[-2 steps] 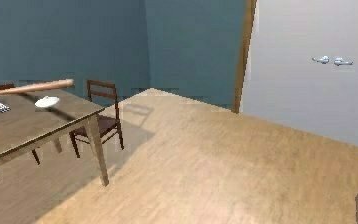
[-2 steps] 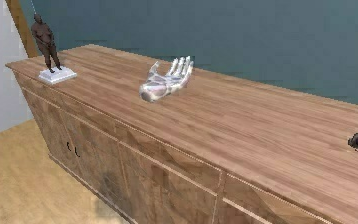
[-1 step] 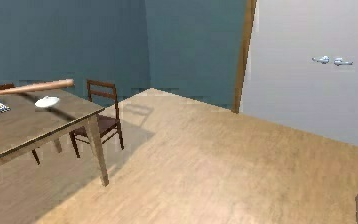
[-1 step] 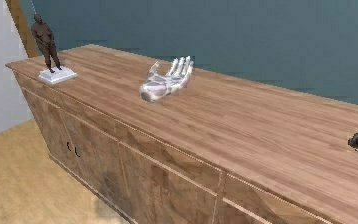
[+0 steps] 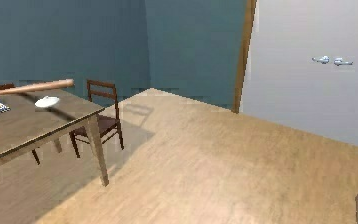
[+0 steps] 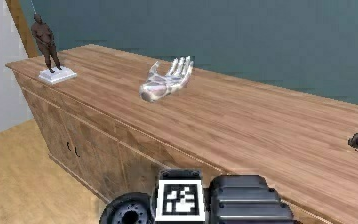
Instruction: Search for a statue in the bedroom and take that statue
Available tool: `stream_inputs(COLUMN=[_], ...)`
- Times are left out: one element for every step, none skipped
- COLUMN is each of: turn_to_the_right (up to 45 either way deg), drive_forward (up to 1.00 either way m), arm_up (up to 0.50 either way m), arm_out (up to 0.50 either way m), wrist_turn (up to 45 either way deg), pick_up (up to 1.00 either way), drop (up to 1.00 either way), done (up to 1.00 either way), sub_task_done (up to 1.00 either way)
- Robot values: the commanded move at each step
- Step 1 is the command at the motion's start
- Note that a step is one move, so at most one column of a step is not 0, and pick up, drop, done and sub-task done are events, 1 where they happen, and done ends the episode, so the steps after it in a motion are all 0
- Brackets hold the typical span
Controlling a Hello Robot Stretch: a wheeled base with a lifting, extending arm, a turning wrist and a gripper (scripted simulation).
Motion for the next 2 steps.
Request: stream_inputs(turn_to_the_right=[0.0,0.0], drive_forward=[0.0,0.0], arm_up=[0.0,0.0], arm_out=[0.5,0.0], wrist_turn=[0.0,45.0], pick_up=[0.0,0.0], drop=[0.0,0.0], done=[0.0,0.0], sub_task_done=[0.0,0.0])
